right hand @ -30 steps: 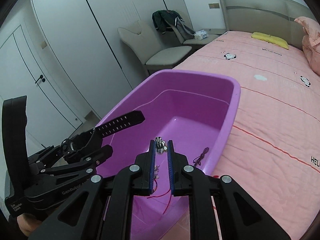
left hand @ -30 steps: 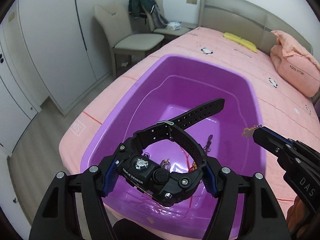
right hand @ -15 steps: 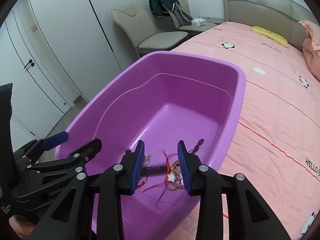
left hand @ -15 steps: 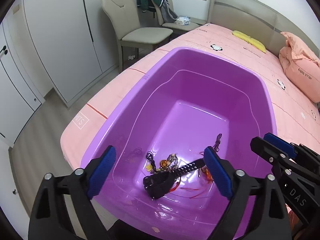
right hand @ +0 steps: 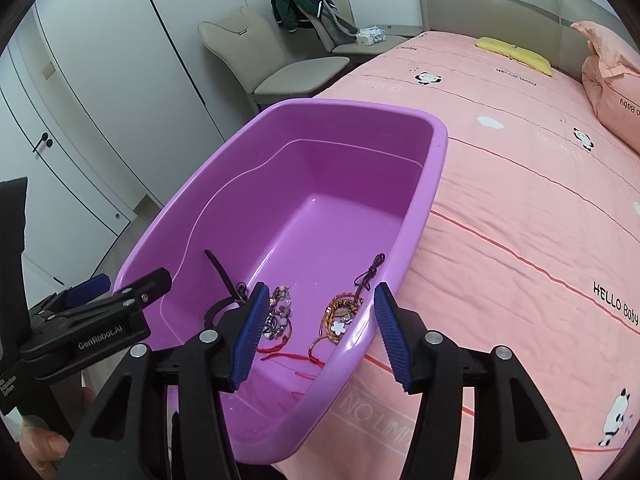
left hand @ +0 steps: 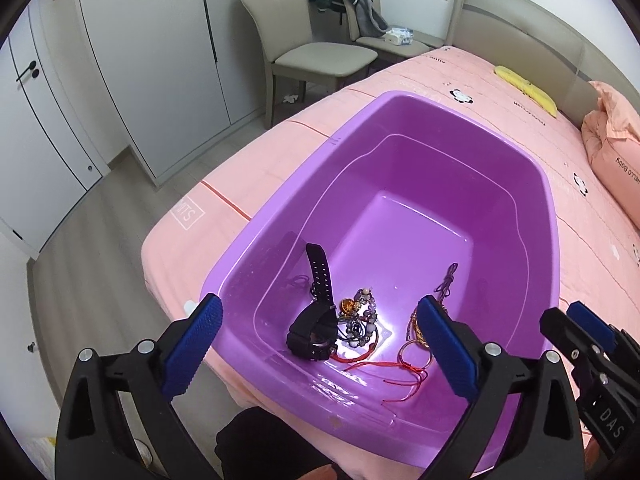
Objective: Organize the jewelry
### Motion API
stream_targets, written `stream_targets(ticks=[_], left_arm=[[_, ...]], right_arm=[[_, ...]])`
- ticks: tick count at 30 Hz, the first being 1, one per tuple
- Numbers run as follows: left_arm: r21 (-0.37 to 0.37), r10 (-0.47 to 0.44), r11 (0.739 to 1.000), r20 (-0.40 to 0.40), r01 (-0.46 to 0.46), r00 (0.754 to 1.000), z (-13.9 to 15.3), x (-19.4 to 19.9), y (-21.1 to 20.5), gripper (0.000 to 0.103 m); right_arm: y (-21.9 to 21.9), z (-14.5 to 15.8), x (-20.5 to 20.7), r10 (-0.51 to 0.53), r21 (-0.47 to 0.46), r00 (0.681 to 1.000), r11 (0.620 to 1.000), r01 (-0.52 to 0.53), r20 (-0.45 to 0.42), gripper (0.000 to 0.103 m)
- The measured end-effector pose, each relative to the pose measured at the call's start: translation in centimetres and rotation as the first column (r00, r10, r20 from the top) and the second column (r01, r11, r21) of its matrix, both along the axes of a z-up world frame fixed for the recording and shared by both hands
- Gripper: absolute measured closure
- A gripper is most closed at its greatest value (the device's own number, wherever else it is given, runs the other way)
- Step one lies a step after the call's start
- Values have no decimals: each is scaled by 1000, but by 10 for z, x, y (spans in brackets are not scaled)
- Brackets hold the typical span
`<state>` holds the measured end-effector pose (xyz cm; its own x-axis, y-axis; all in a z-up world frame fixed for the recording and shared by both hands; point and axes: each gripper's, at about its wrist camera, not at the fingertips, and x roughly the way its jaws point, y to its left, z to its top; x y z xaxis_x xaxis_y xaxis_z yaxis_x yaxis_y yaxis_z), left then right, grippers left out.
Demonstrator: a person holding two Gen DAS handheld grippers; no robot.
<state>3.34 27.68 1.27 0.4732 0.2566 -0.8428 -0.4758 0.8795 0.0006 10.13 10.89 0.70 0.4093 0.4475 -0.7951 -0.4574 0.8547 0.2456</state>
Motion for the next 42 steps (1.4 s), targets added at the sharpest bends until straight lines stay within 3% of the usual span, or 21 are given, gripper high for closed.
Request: stream_targets(ticks=[14, 42], left_arm=[[8, -35, 999, 25, 34, 999, 17, -6, -16, 7], [33, -35, 999, 33, 34, 999, 23, -16, -24, 7]], right_arm=[[-9, 8, -17, -6, -9, 1000, 1000, 6, -2, 48], [-20, 18, -22, -44, -13, 999, 999, 44, 20, 48]])
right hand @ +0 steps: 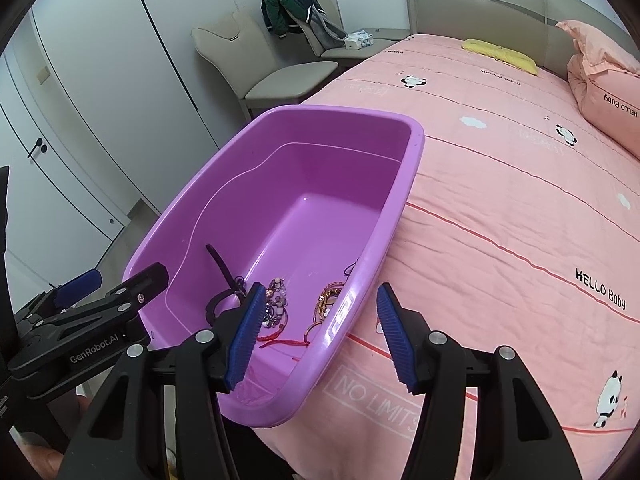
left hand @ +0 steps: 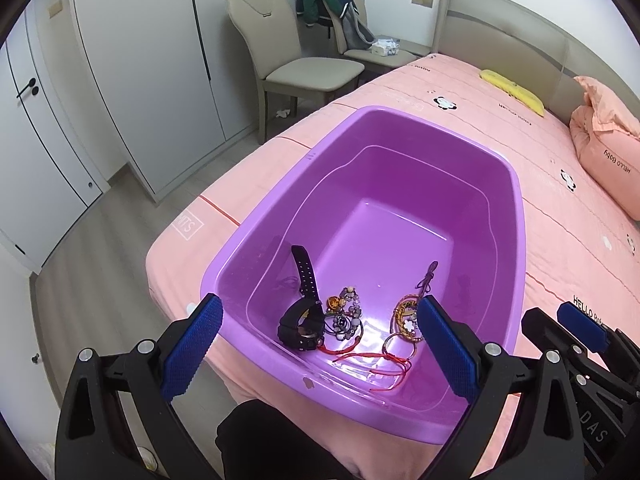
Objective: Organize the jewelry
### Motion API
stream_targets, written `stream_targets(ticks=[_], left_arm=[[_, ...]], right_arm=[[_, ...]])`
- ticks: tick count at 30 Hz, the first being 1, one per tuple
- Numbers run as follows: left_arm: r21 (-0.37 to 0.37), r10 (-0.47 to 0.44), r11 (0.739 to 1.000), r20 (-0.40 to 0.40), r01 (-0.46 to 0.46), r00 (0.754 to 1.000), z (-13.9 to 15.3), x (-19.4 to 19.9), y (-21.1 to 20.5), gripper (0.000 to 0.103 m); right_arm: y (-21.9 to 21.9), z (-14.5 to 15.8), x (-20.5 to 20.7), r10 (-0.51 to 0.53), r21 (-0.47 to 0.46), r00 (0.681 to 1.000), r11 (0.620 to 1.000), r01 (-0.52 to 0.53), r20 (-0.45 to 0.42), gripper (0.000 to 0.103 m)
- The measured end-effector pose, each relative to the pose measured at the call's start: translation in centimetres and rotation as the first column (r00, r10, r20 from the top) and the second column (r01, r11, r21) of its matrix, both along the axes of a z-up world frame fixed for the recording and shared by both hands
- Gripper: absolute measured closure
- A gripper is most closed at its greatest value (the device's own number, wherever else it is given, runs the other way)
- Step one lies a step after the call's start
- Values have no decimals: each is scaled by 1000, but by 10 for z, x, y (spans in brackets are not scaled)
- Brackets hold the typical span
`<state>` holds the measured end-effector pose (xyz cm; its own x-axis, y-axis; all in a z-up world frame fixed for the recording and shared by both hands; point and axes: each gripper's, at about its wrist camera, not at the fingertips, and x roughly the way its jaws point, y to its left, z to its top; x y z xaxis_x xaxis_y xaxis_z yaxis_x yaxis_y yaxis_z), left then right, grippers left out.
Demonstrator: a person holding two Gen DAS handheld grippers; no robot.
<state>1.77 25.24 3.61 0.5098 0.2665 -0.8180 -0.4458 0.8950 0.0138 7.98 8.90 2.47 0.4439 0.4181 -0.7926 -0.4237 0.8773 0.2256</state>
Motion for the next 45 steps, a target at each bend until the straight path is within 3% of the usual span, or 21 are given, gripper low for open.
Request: stream_targets(ticks=[45], left_arm=[[-12, -2, 1000, 21, 2, 1000, 0, -4, -1, 7]], right_arm=[[-3, 1, 1, 1, -3, 1000, 1000, -1, 6, 47]])
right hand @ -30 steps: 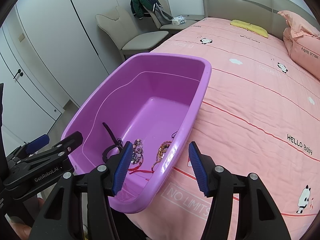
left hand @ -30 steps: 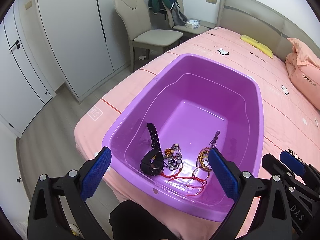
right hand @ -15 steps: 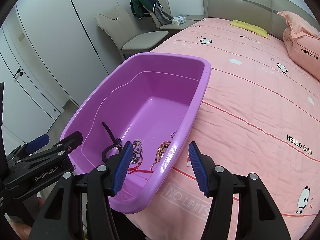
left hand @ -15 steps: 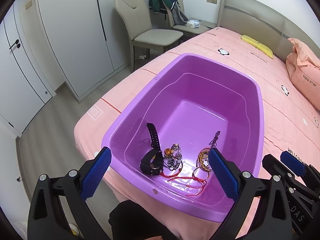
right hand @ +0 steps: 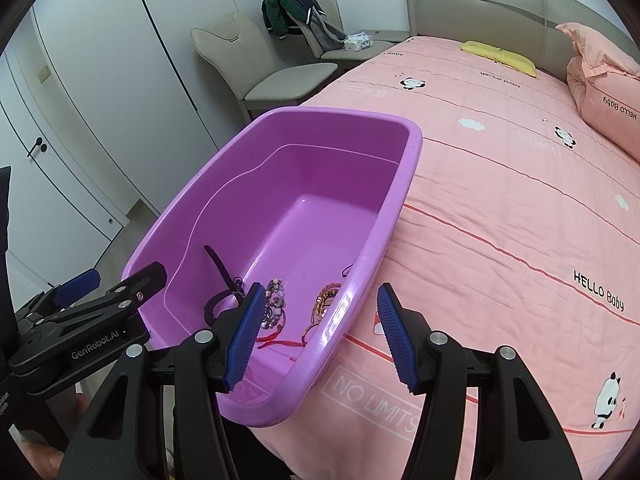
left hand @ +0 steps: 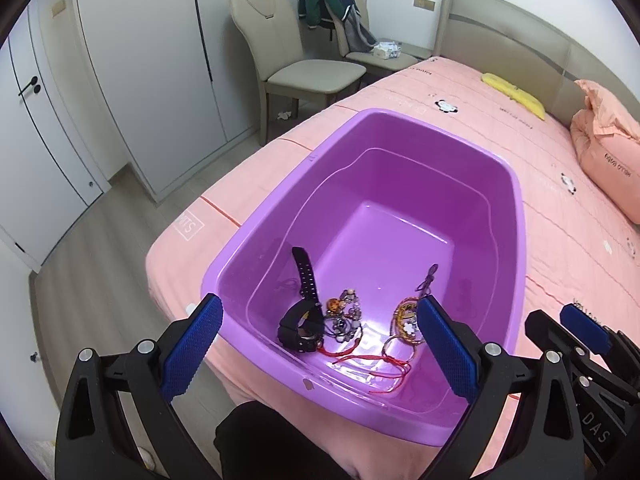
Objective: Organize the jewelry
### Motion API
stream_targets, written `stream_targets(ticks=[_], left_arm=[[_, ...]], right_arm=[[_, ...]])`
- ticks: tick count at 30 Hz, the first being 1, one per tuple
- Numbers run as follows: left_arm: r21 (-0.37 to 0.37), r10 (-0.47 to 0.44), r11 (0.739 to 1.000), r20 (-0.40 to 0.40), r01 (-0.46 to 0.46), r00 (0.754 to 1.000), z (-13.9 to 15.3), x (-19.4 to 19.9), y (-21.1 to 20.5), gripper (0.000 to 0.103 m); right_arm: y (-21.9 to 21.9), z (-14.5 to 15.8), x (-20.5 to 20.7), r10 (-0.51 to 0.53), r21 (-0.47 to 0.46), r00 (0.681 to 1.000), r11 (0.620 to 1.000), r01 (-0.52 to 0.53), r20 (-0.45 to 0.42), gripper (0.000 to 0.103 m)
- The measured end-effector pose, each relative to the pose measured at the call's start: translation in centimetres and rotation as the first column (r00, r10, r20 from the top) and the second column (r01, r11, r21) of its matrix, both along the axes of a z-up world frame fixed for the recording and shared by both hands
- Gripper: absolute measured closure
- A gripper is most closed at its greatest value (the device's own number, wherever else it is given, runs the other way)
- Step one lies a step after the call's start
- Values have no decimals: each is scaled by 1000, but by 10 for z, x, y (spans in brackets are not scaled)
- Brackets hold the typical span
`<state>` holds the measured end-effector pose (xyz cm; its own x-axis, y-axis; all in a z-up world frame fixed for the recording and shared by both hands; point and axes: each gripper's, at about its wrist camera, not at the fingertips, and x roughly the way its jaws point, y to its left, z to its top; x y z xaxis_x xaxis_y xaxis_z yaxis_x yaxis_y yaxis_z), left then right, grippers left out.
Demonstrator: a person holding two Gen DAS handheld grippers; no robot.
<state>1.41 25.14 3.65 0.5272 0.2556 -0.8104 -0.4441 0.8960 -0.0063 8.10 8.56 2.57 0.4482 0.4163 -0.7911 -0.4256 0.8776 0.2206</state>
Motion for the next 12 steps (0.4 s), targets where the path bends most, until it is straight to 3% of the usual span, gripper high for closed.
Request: stream_targets(ticks=[12], left_arm=[[2, 12, 1000, -35, -12, 999, -2, 4, -3, 6]], right_arm=[[-1, 1, -1, 3, 5, 1000, 1000, -3, -2, 47]])
